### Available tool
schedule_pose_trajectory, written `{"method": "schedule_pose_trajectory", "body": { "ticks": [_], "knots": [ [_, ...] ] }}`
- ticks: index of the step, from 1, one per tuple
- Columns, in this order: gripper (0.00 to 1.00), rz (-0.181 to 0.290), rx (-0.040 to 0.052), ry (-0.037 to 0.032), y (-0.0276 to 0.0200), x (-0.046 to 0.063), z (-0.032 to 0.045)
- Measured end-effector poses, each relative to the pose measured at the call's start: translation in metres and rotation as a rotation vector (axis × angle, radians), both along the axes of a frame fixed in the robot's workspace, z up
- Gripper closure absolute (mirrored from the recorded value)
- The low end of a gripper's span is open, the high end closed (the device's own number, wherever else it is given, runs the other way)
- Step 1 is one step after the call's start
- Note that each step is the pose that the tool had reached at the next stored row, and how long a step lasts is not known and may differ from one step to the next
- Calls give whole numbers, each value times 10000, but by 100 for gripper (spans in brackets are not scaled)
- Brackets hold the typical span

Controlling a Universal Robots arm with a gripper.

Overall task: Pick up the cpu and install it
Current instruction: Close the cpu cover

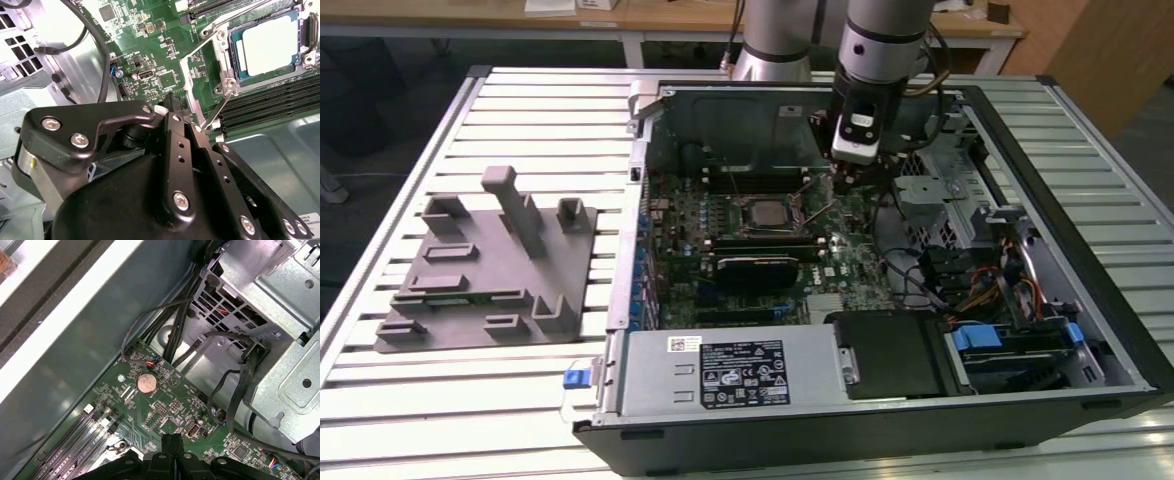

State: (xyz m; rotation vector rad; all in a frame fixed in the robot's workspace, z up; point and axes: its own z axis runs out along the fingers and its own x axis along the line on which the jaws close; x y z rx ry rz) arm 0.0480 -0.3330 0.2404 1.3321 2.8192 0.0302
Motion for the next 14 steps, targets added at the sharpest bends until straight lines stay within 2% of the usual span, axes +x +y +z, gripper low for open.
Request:
{"method": "schedule_pose_trajectory", "body": {
  "ticks": [9,14],
  "knots": [
    [89,0,0,-142,0,-9,0],
    [89,0,0,-244,0,-13,-1]
  ]
}}
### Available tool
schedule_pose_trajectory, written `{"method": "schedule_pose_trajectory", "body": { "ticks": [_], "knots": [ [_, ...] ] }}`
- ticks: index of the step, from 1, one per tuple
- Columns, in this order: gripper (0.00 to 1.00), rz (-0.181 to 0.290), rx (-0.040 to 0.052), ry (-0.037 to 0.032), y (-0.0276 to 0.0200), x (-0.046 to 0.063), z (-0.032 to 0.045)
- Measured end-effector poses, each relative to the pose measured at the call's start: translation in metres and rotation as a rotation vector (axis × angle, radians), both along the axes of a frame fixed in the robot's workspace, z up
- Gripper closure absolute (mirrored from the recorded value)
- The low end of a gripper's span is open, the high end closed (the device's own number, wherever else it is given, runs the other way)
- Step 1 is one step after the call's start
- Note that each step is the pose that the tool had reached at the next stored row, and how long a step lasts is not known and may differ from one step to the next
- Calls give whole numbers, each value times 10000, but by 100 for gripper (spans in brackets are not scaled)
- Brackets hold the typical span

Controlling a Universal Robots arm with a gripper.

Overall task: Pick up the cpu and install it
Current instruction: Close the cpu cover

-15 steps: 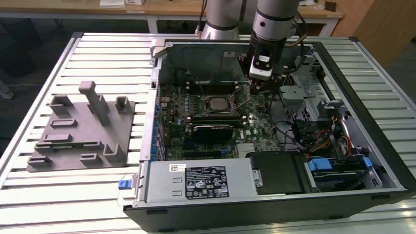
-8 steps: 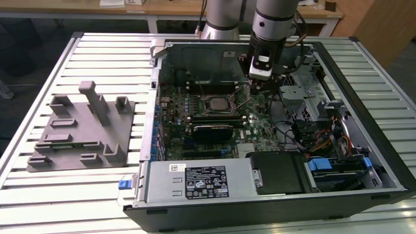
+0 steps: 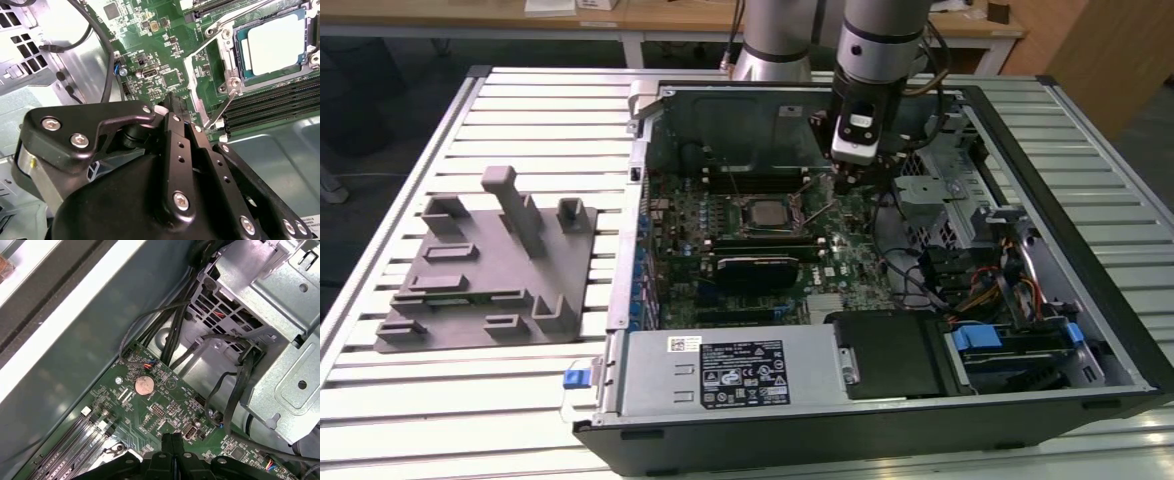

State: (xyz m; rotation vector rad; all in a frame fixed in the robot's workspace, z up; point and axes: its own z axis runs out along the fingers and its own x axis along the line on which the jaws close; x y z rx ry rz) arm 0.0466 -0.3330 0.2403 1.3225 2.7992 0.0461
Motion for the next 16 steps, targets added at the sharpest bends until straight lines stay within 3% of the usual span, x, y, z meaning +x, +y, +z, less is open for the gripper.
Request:
{"method": "schedule_pose_trajectory", "body": {
  "ticks": [8,12,16],
  "knots": [
    [89,1,-1,-255,0,-27,-1],
    [89,3,2,-249,-1,-70,-1],
    [89,3,18,-194,0,-75,-1]
  ]
}}
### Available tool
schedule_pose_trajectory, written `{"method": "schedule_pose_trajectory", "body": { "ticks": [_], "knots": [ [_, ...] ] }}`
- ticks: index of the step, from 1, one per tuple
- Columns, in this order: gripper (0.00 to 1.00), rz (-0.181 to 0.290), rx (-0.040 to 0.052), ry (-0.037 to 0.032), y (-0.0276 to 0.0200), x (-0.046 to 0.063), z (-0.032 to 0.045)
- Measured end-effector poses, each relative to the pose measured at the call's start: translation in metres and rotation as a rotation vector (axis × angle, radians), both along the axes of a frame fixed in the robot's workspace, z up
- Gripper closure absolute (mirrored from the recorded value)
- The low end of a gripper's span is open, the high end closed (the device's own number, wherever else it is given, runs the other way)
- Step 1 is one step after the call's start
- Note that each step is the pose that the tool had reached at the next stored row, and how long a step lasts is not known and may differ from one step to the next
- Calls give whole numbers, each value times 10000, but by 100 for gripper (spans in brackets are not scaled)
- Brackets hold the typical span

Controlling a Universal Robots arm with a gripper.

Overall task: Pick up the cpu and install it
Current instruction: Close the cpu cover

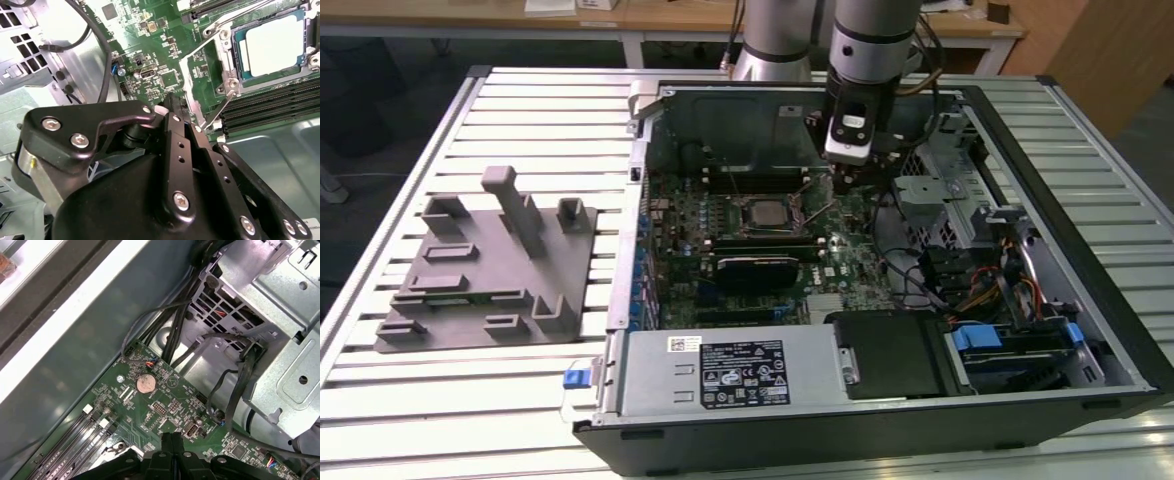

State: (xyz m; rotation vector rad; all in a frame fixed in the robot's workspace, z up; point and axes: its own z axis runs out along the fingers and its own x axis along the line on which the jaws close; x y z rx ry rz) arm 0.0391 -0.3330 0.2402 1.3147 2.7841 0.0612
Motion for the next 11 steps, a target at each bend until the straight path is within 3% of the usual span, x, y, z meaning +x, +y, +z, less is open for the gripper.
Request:
{"method": "schedule_pose_trajectory", "body": {
  "ticks": [6,11],
  "knots": [
    [89,0,15,155,0,-22,0],
    [89,1,52,195,0,-44,0]
  ]
}}
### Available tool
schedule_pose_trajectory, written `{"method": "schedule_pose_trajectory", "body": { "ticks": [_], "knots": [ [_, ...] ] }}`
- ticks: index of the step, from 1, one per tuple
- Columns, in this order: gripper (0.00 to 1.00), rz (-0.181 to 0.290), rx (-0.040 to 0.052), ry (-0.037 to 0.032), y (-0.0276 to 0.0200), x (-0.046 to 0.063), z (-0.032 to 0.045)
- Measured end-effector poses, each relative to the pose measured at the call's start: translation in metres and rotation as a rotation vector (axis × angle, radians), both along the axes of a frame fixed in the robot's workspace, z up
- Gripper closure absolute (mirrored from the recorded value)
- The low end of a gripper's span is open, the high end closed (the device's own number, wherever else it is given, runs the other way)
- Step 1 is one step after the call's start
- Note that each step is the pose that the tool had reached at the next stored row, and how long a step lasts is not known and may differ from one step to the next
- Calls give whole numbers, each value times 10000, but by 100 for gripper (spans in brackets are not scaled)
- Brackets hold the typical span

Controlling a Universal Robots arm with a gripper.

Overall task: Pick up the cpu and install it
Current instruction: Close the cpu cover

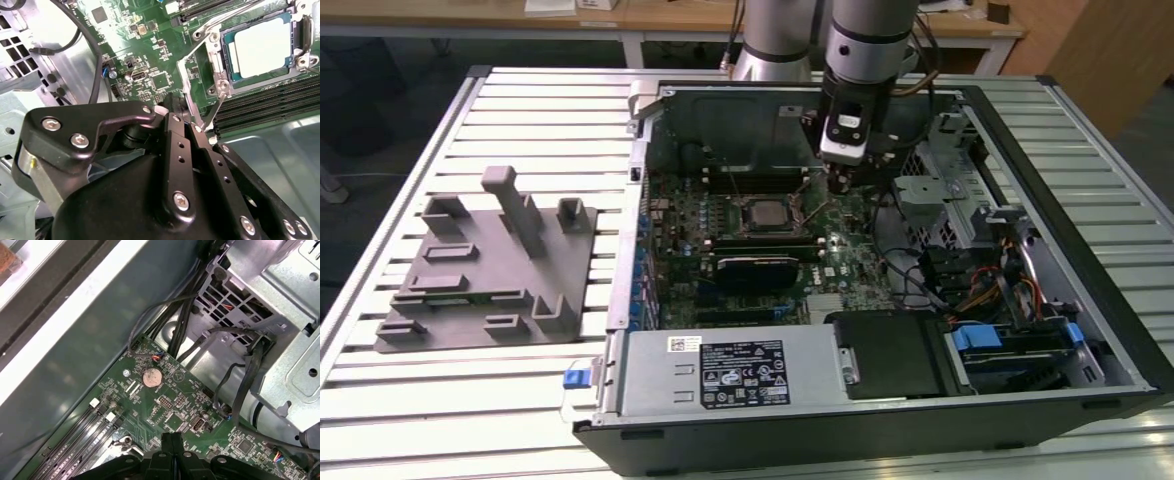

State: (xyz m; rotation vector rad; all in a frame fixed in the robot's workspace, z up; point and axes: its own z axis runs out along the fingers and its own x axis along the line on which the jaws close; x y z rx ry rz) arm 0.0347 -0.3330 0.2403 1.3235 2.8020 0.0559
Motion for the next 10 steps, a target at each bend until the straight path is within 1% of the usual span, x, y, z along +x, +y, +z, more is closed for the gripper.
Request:
{"method": "schedule_pose_trajectory", "body": {
  "ticks": [5,10],
  "knots": [
    [89,-1,32,5,0,-31,0],
    [89,0,33,7,0,-70,1]
  ]
}}
